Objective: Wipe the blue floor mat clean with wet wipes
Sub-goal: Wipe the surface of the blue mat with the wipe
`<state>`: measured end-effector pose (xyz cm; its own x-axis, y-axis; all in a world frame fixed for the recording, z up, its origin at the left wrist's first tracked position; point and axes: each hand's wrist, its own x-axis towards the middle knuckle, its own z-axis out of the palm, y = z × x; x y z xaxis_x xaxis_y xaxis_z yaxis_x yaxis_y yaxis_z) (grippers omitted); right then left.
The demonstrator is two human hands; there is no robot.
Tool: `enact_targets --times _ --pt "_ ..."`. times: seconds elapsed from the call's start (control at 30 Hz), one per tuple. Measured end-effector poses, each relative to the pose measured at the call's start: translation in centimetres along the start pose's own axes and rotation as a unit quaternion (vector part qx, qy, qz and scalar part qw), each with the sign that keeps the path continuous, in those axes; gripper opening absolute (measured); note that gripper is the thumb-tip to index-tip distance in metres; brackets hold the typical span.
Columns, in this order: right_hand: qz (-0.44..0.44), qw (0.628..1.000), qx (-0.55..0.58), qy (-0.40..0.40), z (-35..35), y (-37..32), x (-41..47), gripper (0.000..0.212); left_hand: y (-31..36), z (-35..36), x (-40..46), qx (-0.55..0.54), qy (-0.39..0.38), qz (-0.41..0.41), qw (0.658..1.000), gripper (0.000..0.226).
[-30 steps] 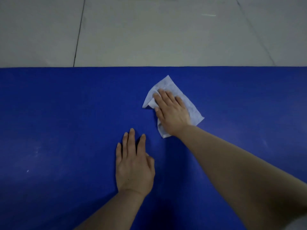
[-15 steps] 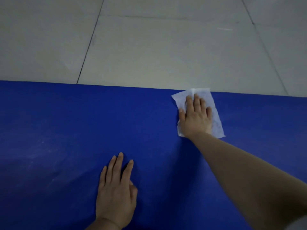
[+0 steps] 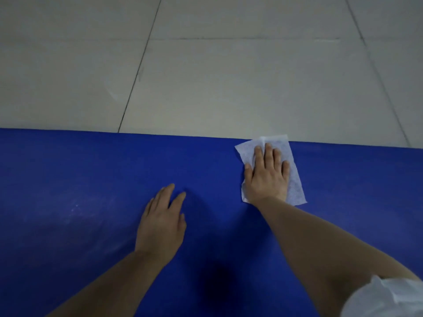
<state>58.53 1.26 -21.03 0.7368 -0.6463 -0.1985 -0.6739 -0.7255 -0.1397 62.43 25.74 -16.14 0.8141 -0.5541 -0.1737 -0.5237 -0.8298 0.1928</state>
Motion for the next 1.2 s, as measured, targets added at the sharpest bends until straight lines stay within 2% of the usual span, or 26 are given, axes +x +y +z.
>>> enact_targets --times 0.1,0.23,0.37,0.6,0.77,0.83,0.93,1.07,1.13,1.2 --pt "0.001 1.0 0.002 0.001 0.1 0.0 0.1 0.061 1.7 0.5 3.4 -0.003 -0.033 0.01 0.999 0.058" --pt "0.0 1.0 0.001 0.003 0.1 0.3 0.1 0.061 3.0 2.7 5.6 -0.015 -0.031 -0.021 0.999 0.055" --pt "0.0 1.0 0.002 0.006 0.2 0.2 0.2 0.061 2.4 5.0 5.6 -0.006 0.029 -0.008 1.0 0.058" --pt "0.06 0.998 0.006 -0.03 -0.3 -2.4 0.8 0.06 1.9 6.2 6.0 0.008 0.06 0.007 0.998 0.06" --pt "-0.117 0.993 0.013 -0.031 -0.3 -8.2 2.7 0.055 1.7 6.5 6.1 0.02 0.076 0.011 0.997 0.059" --pt "-0.13 0.991 -0.013 -0.028 -0.5 -6.7 3.7 0.053 1.7 6.5 6.1 0.022 0.077 0.008 0.997 0.059" --pt "-0.054 0.998 -0.036 -0.01 -1.0 -1.3 4.5 0.054 1.7 6.6 6.1 0.017 0.081 0.01 0.997 0.059" --pt "0.129 0.992 -0.003 -0.001 -2.2 4.6 4.6 0.055 1.7 6.7 6.1 0.021 0.087 0.005 0.996 0.058" --pt "0.171 0.985 0.014 0.003 -2.1 3.8 4.8 0.055 1.8 6.7 6.2 0.02 0.088 0.006 0.996 0.058" --pt "0.147 0.989 0.013 -0.004 -1.6 0.4 4.7 0.055 1.7 6.7 6.2 0.02 0.092 0.008 0.996 0.058"
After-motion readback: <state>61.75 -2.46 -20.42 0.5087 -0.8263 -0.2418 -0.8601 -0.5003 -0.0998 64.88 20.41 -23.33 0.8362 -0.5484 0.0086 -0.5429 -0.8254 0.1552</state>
